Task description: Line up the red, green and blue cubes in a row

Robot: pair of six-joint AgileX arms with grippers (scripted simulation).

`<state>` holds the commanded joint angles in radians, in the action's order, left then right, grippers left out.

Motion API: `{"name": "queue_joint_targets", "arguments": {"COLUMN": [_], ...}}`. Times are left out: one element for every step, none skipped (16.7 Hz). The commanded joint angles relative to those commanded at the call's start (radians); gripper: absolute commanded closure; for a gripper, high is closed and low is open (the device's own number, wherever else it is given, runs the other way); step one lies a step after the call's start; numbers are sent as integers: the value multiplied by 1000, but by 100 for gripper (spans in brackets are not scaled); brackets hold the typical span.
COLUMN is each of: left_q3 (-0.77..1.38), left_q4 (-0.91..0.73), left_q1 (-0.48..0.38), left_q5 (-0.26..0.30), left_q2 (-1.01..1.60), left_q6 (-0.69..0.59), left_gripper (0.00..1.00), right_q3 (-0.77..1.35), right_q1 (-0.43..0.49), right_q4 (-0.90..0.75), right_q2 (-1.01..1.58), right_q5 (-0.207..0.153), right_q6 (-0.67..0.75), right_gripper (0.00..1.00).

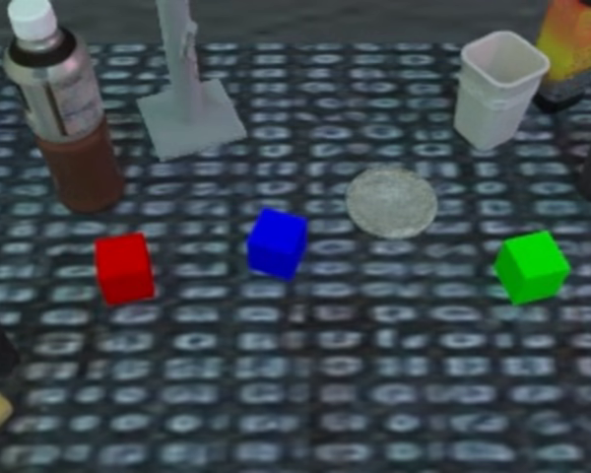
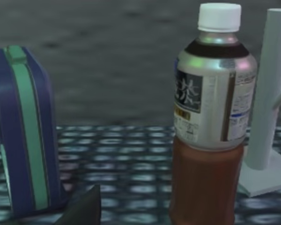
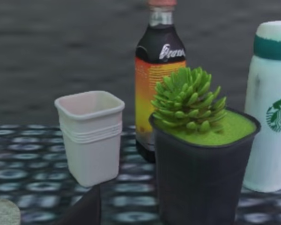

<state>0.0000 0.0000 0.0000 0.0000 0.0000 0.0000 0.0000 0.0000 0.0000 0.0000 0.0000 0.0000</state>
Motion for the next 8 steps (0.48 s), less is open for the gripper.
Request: {"name": "queue_joint_targets", "arguments": {"left_q3": [0, 0, 10, 30, 61, 102, 151, 207], "left_q4": [0, 0, -7, -22, -43, -71, -104, -141], "left_q1": [0, 0, -2, -6, -12, -19, -26, -35], "left_q5": [0, 0, 1, 1, 2, 3, 3, 3], "left_q2": [0, 0, 10, 31, 62, 104, 157, 220], "left_q6": [0, 0, -3, -9, -19, -31, -46, -63], "left_gripper": [0, 0, 0, 0, 0, 0, 0, 0], "right_q3": [0, 0, 0, 0, 0, 0, 0, 0], "right_q1": [0, 0, 0, 0, 0, 0, 0, 0], "right_q4": [0, 0, 0, 0, 0, 0, 0, 0], "right_q2": [0, 0, 0, 0, 0, 0, 0, 0], "right_q5": [0, 0, 0, 0, 0, 0, 0, 0], "right_q6": [0, 0, 0, 0, 0, 0, 0, 0], "right_gripper": [0, 0, 0, 0, 0, 0, 0, 0]}}
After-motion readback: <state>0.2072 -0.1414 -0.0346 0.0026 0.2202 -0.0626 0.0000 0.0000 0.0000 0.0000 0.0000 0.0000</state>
